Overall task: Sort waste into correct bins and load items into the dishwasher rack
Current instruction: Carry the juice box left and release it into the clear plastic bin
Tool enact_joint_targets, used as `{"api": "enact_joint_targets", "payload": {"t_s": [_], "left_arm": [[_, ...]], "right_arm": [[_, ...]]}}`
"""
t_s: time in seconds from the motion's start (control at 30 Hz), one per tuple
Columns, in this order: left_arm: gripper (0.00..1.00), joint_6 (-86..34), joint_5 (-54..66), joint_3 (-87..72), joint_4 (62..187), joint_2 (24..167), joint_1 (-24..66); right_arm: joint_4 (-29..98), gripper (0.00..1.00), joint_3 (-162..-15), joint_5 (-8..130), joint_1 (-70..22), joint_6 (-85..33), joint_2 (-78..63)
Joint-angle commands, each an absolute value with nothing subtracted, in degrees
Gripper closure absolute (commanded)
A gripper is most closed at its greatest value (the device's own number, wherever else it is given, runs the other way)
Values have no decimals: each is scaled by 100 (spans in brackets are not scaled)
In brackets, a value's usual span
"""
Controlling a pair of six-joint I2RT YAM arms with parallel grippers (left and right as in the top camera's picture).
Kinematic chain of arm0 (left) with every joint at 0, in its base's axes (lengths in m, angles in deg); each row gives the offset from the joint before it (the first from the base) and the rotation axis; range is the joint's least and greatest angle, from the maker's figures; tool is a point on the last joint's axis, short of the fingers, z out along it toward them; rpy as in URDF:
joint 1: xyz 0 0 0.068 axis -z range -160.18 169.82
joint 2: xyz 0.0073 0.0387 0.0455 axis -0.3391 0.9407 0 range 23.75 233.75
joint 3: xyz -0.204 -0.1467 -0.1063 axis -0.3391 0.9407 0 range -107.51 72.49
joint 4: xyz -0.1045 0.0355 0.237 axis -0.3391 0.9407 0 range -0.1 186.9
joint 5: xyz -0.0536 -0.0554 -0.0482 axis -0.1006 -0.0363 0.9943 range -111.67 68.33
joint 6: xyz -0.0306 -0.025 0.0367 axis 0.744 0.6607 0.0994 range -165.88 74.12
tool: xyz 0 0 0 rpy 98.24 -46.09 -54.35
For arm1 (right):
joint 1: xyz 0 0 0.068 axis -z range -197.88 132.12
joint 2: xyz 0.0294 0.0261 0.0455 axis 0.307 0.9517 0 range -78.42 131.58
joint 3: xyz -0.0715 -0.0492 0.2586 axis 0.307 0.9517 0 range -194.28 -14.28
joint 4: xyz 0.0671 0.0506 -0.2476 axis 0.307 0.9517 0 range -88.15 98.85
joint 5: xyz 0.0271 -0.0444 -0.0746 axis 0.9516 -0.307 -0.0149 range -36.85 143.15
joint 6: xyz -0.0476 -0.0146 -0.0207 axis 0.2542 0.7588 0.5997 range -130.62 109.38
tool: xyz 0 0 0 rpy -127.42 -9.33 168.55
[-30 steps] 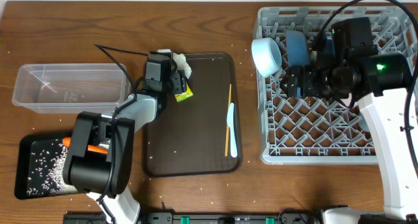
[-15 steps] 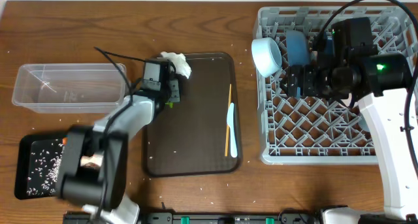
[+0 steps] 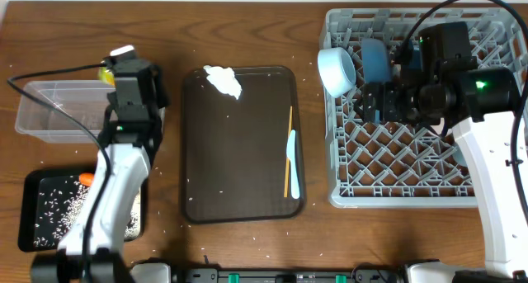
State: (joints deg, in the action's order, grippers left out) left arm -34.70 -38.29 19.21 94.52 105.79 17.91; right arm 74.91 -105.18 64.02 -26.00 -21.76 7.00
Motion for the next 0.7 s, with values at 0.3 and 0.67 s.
{"api": "enact_joint_targets", "payload": {"t_s": [0.3,0.67], "left_arm": [[2,-3051,-4002,1786,9625,10241,1295],[16,-3062,-2225,1788,8873,11003,2451]], "right_arm": [[7513,3,-10529,6411,-2663,-2239,596],[7482,3,-10529,6409,-2663,-2239,596]]}}
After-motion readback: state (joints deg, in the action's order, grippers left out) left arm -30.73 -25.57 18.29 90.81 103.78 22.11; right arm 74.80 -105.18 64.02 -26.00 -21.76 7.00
